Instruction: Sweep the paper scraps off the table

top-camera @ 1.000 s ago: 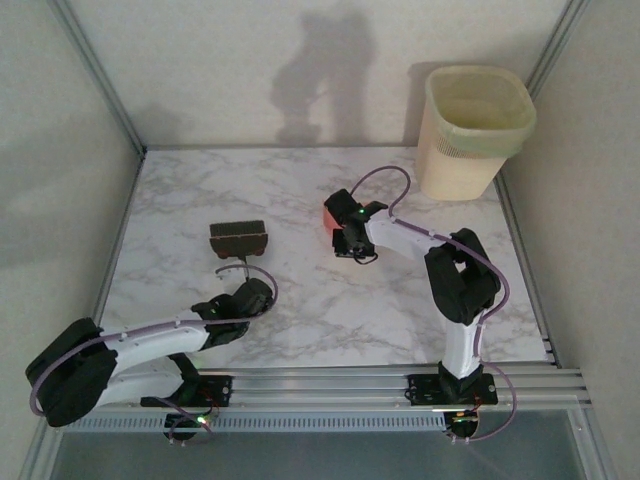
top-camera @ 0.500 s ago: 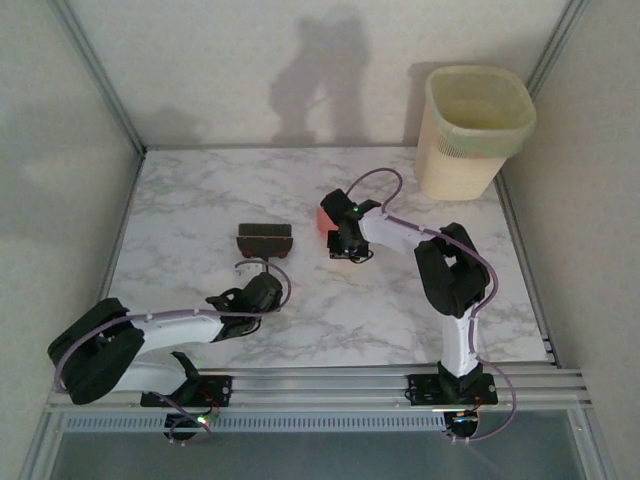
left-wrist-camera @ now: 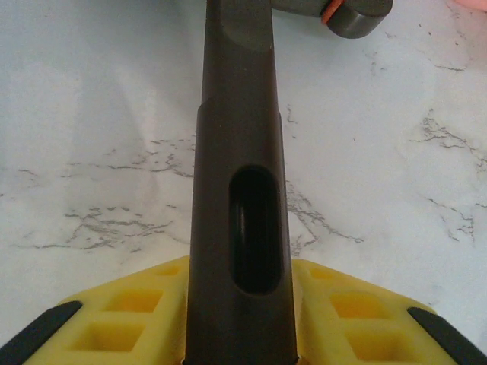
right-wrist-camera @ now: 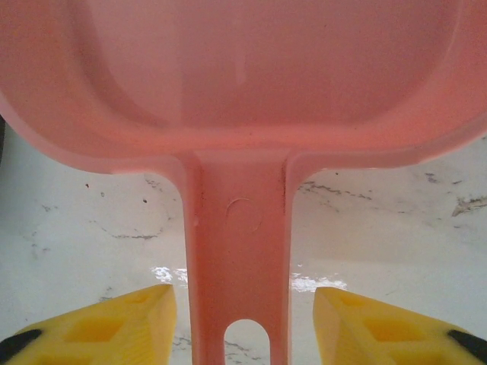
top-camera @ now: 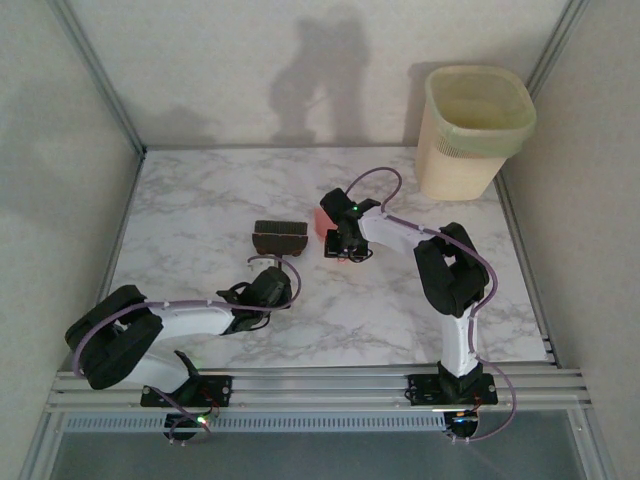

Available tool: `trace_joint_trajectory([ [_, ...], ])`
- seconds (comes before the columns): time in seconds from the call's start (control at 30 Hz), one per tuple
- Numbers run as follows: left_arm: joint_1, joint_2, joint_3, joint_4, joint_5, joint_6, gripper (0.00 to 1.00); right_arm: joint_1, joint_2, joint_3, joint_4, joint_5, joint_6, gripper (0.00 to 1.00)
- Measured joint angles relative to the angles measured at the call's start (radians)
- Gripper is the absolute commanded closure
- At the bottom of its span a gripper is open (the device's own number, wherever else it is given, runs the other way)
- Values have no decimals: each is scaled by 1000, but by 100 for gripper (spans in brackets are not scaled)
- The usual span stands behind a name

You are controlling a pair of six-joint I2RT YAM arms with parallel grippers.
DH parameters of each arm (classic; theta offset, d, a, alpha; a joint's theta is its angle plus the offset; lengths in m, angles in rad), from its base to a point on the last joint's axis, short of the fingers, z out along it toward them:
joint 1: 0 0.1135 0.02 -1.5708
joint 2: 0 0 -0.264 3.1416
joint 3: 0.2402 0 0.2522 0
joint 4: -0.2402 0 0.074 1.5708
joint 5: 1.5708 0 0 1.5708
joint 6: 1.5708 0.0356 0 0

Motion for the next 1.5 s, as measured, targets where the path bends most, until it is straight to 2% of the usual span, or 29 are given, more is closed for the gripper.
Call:
trace_joint_trajectory([
  [0.1,0,0,0,0,0,0,65,0,-29,-42,32,2,0,42],
  [0.23,0,-8,0,-12,0,14,35,0,-146,-159,99,34,8,32],
  [0.33,0,-31,0,-23,-1,16,25,0,-284,-259,154,82,23,27],
  [0.47,0,-72,10,-51,-13,17,17,-1,-482,-395,244,165,40,27],
  [0.6,0,-123,50,-105,-37,15,11,-13,-691,-555,347,255,76,14],
  [0.63,0,-135,67,-121,-45,16,3,-18,-743,-595,365,278,83,10],
  [0.67,-1,-148,85,-138,-54,17,1,-23,-797,-635,382,302,89,9],
  [0.7,-3,-164,106,-156,-66,12,0,-29,-859,-678,398,329,101,2],
  [0.93,-27,-248,307,-340,-236,-100,0,-91,-1219,-886,457,476,149,1],
  [1.13,-24,-311,439,-484,-449,-206,0,-150,-1301,-894,436,568,123,1],
  [1.27,6,-328,504,-498,-614,-195,0,-261,-1271,-900,513,543,-63,1],
  [1.37,80,-369,459,-394,-703,-117,0,-332,-1234,-945,652,500,-245,1],
  [1.43,187,-424,372,-279,-694,-50,0,-383,-1196,-986,740,447,-354,1],
  [1.5,347,-464,275,-174,-647,-6,0,-452,-1133,-1013,795,372,-444,1],
])
